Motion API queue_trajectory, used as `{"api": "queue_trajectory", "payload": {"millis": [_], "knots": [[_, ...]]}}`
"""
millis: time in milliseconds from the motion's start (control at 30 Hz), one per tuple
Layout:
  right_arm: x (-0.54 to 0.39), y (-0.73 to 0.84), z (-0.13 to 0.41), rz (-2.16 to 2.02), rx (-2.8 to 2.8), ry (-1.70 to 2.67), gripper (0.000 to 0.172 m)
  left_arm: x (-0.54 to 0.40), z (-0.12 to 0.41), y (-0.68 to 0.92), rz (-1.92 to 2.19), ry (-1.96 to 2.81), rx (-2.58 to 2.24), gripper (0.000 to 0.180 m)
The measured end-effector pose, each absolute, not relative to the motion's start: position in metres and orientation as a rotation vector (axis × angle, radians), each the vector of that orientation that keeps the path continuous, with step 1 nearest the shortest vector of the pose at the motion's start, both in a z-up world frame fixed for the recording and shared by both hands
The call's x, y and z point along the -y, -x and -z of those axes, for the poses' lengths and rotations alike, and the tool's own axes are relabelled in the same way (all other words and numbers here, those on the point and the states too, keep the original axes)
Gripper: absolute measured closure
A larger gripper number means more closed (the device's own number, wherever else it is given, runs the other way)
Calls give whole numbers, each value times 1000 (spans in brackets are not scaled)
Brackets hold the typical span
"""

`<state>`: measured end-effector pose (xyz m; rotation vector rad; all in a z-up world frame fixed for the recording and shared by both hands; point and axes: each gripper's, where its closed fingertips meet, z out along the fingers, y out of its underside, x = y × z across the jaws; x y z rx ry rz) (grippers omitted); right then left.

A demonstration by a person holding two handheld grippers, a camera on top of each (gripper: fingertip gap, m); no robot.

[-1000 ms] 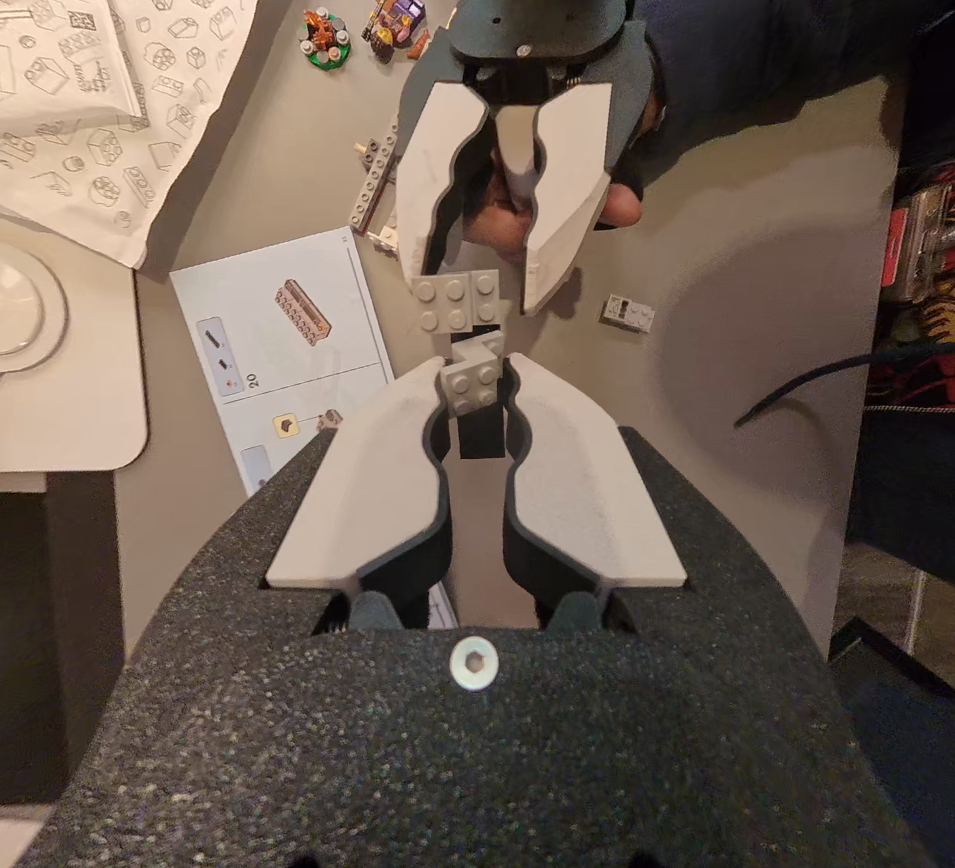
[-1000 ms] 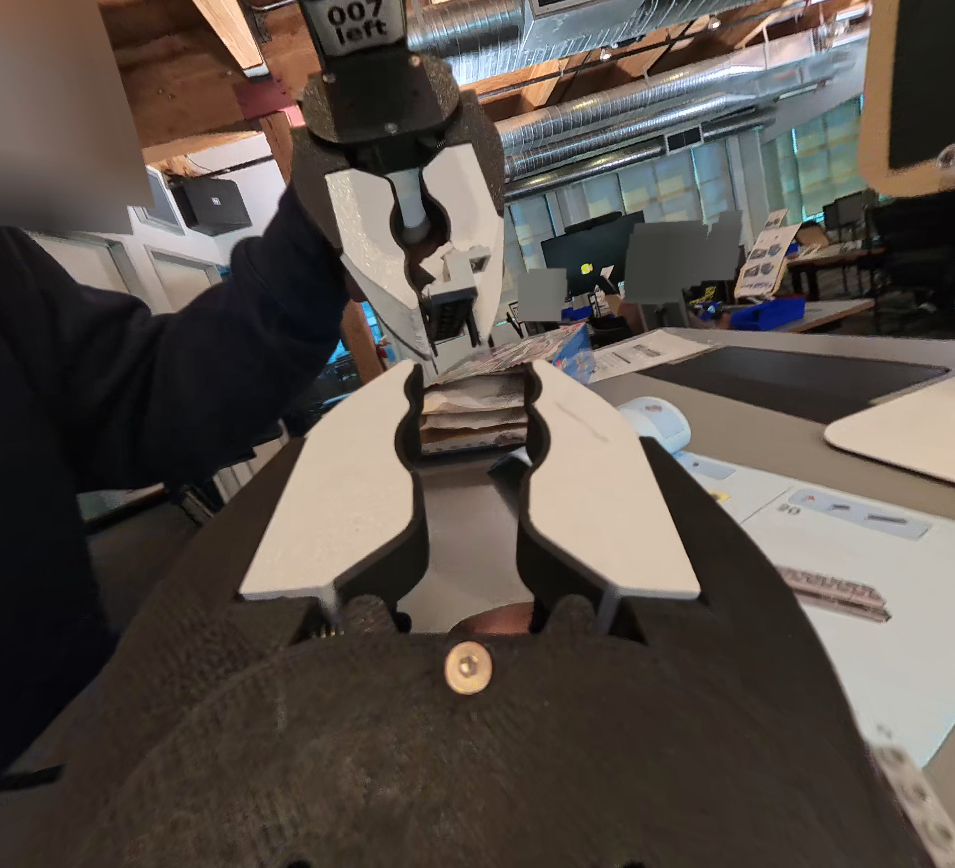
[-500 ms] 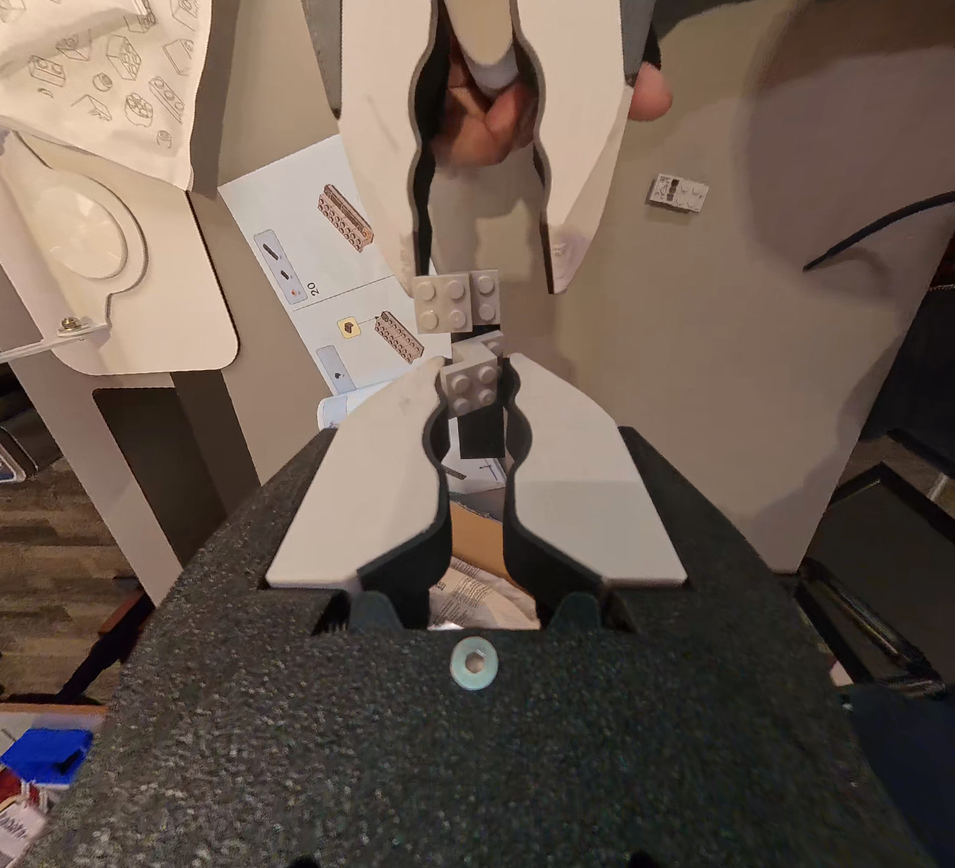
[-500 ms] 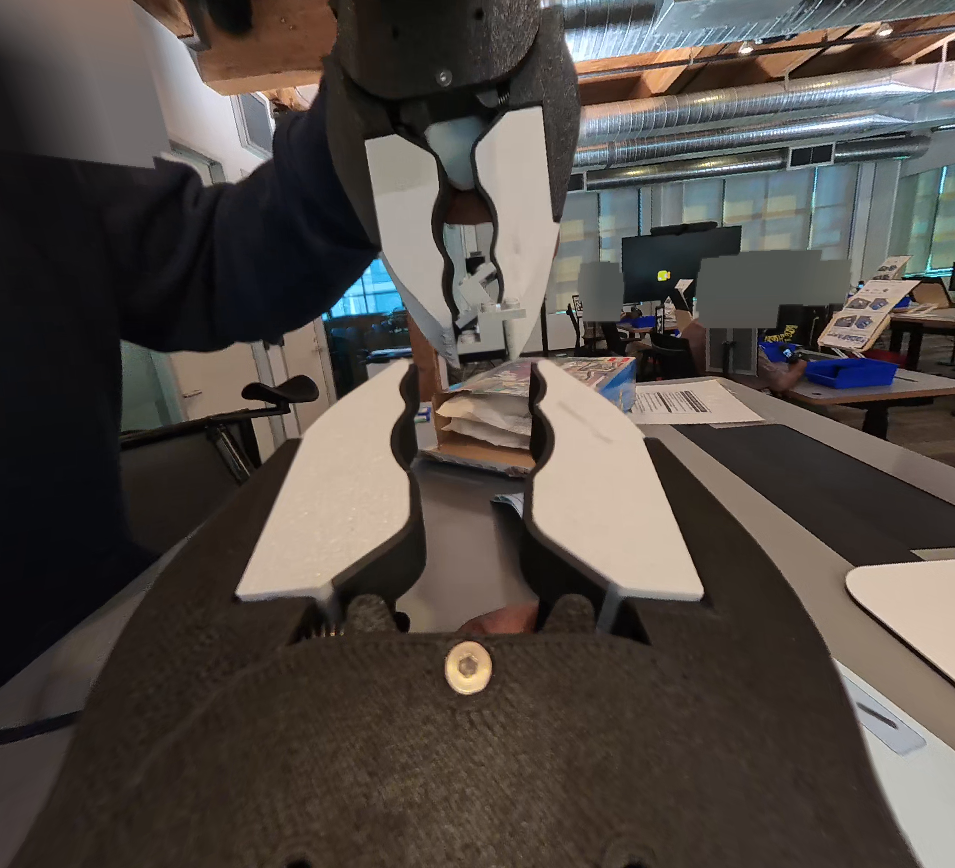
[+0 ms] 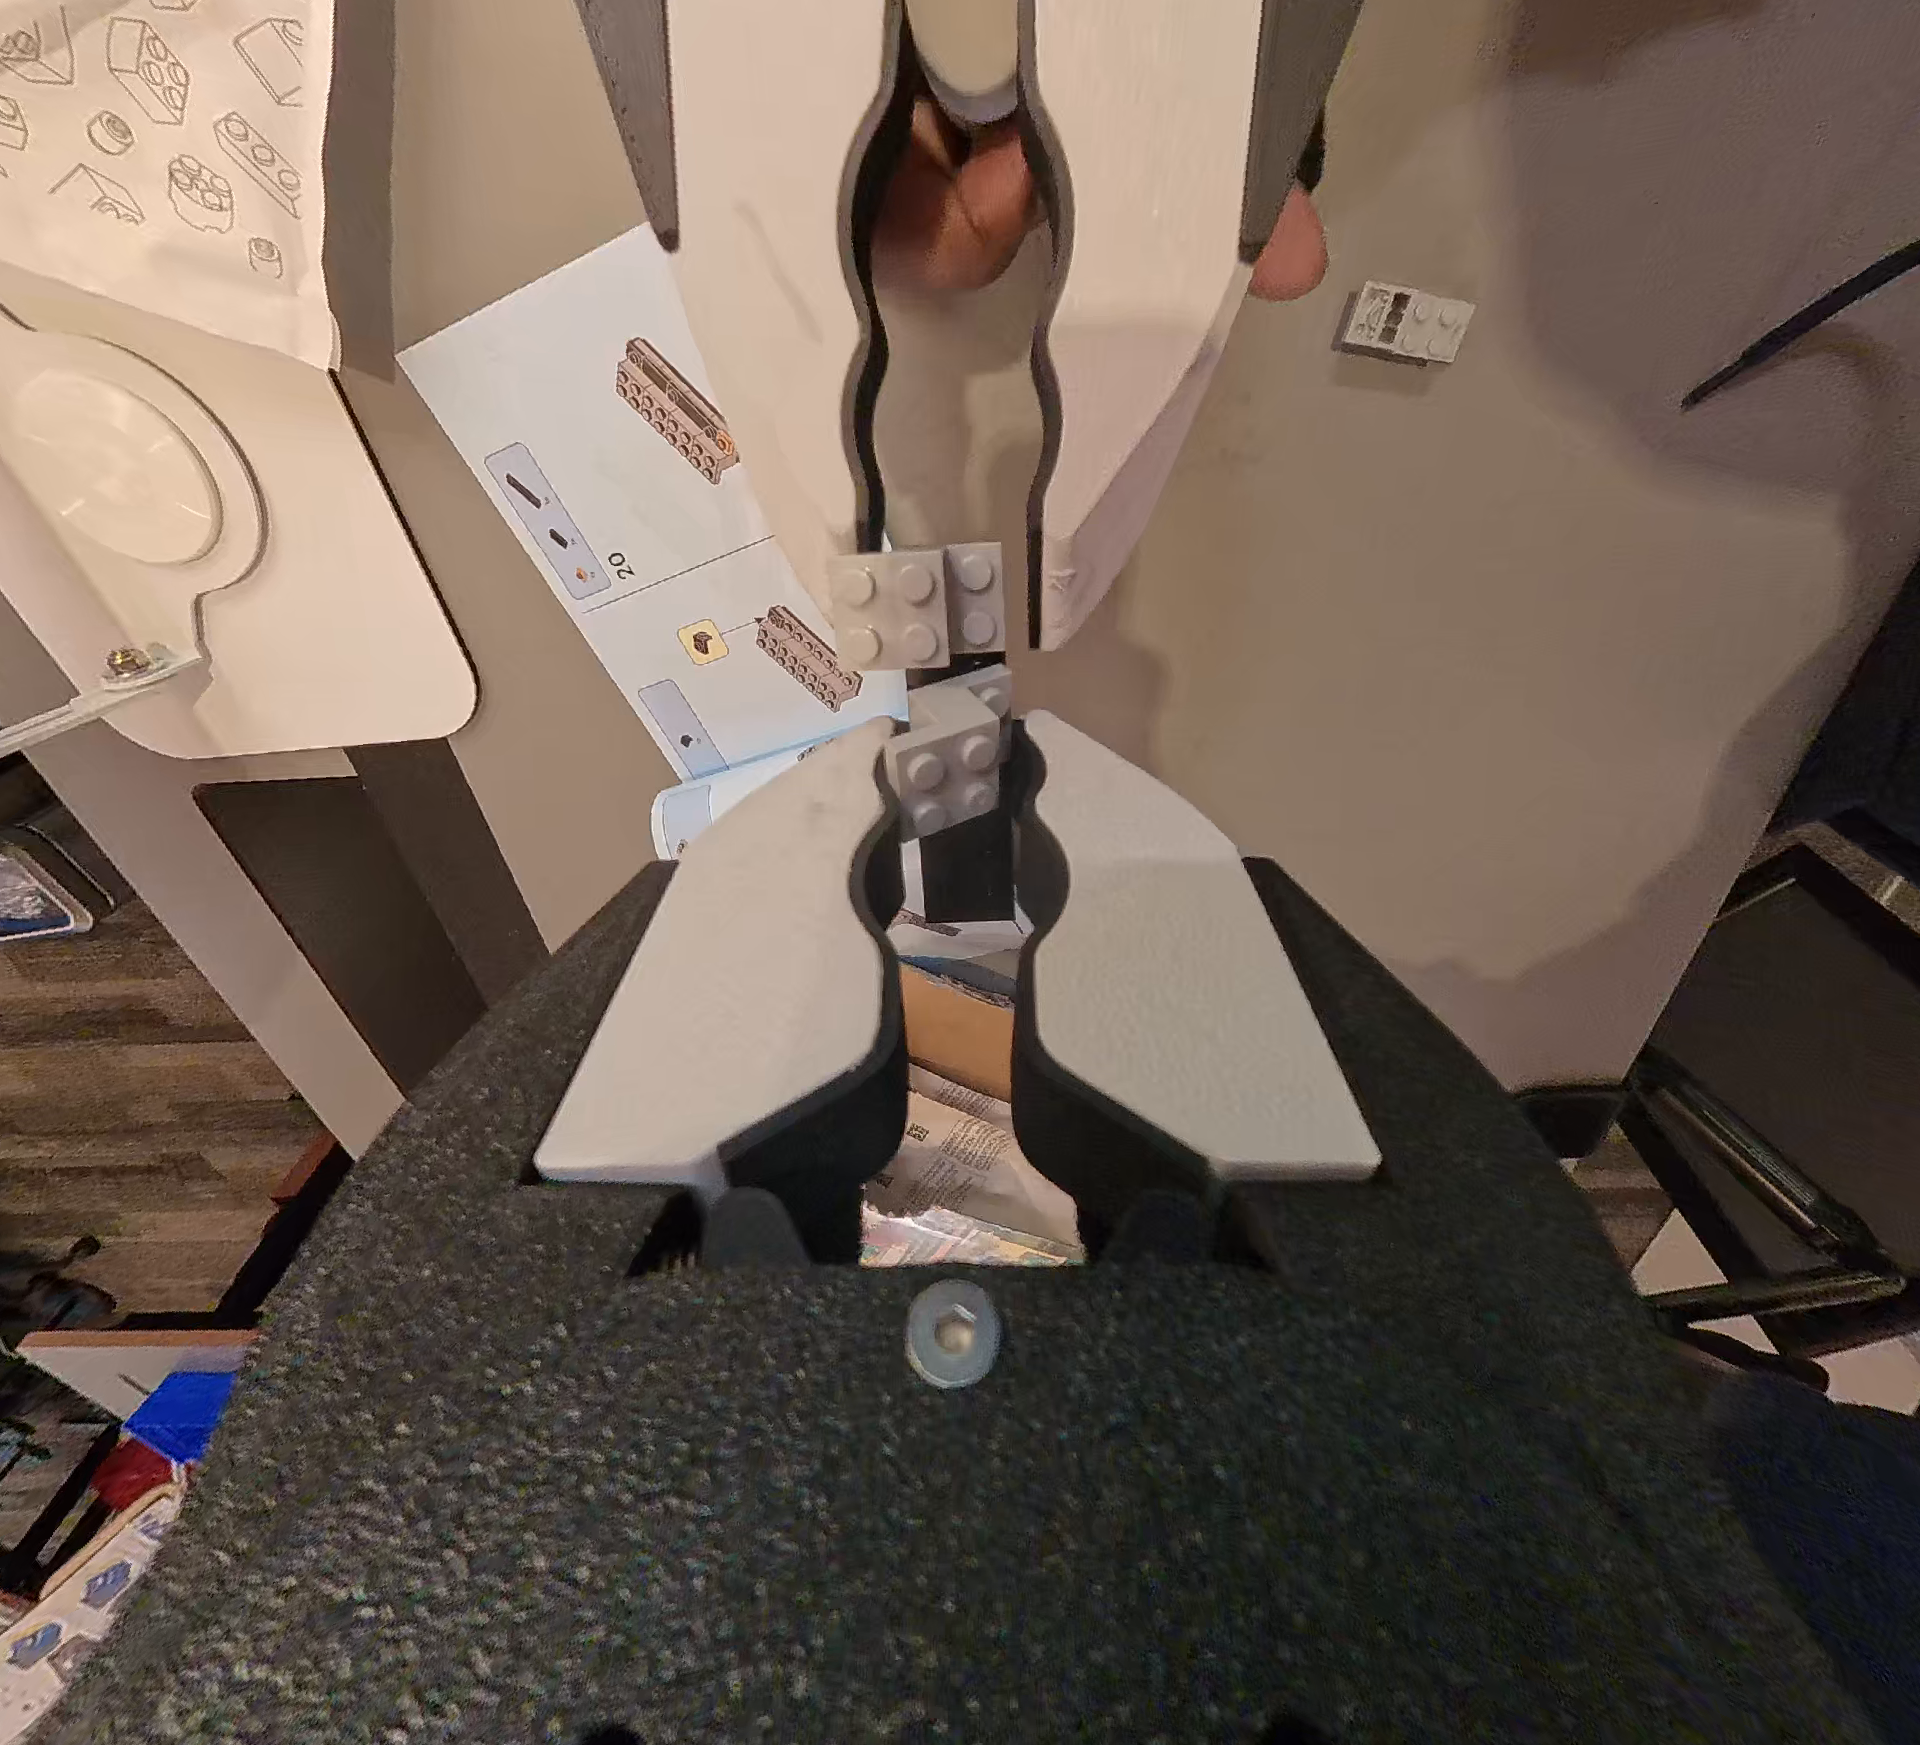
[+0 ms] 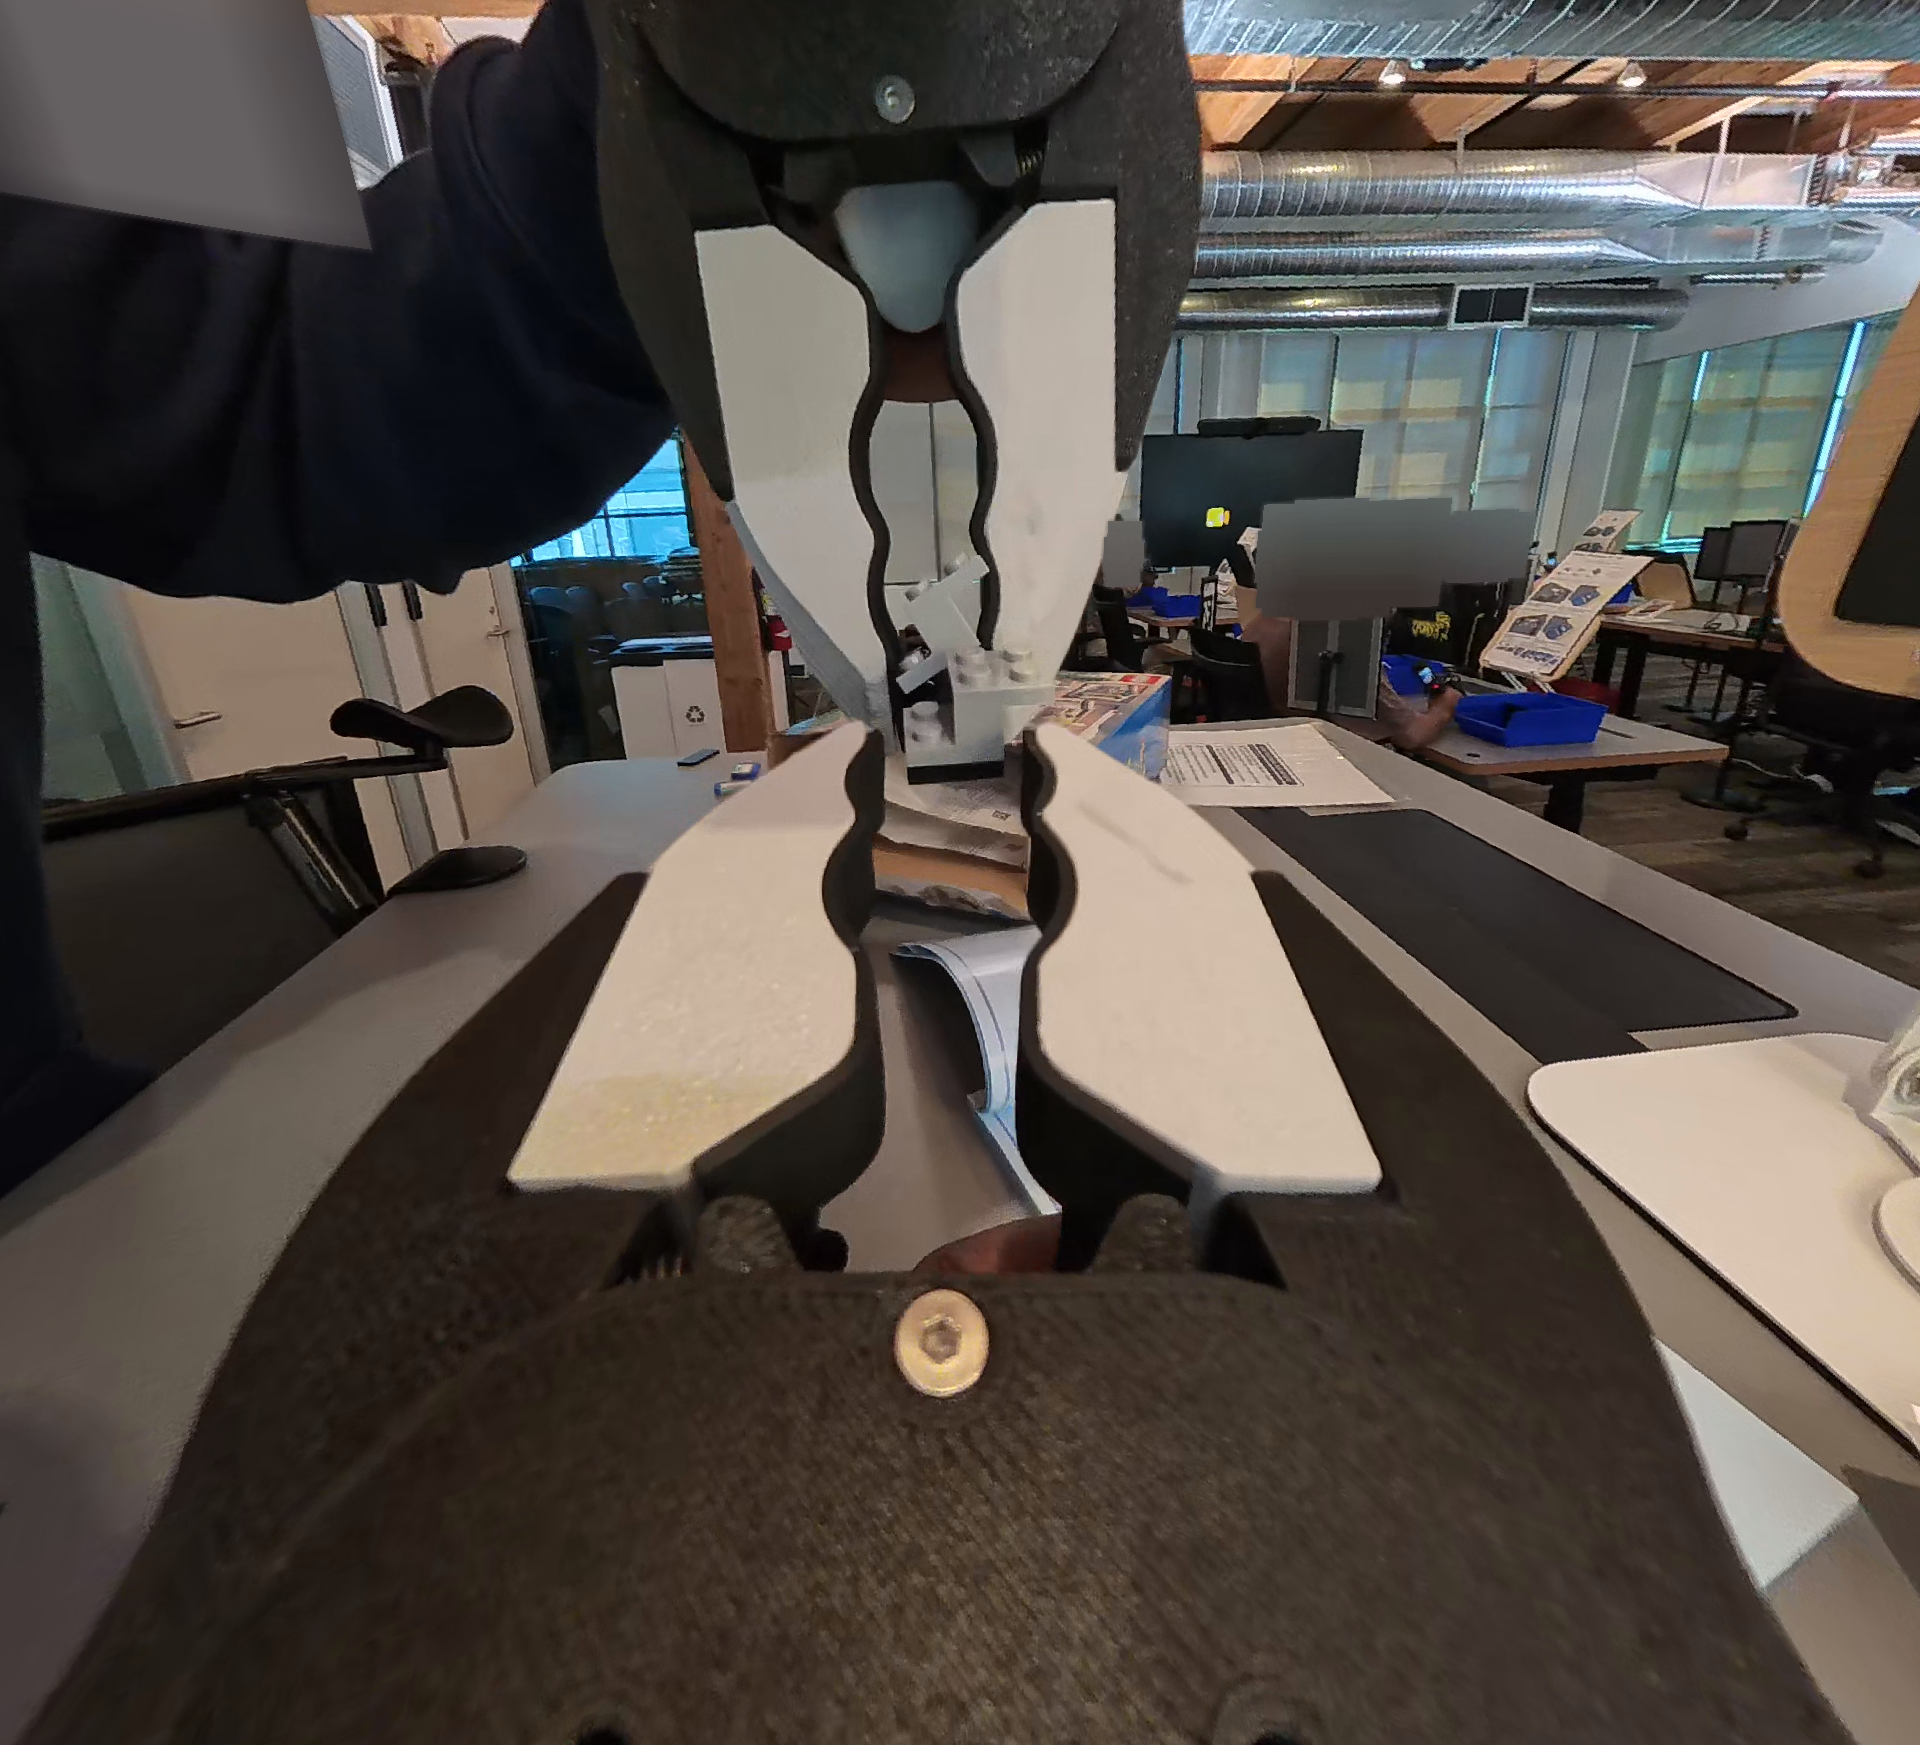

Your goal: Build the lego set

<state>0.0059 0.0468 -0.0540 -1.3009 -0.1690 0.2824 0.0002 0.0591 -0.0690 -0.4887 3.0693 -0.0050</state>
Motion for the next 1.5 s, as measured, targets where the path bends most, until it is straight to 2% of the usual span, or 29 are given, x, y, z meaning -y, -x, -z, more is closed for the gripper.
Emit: {"api": "queue_trajectory", "payload": {"millis": [200,833,1333,1500], "knots": [[-49,-4,56,-278,169,1293,154,-58,72,0,1,457,-3087,163],[-42,-1,45,-346,160,1142,155,-55,74,4,-61,377,-3168,160],[-34,-2,37,-372,156,1076,155,-52,69,2,-3,392,-3157,148],[-32,-3,34,-379,156,1058,155,-56,66,-1,39,436,-3107,137]]}}
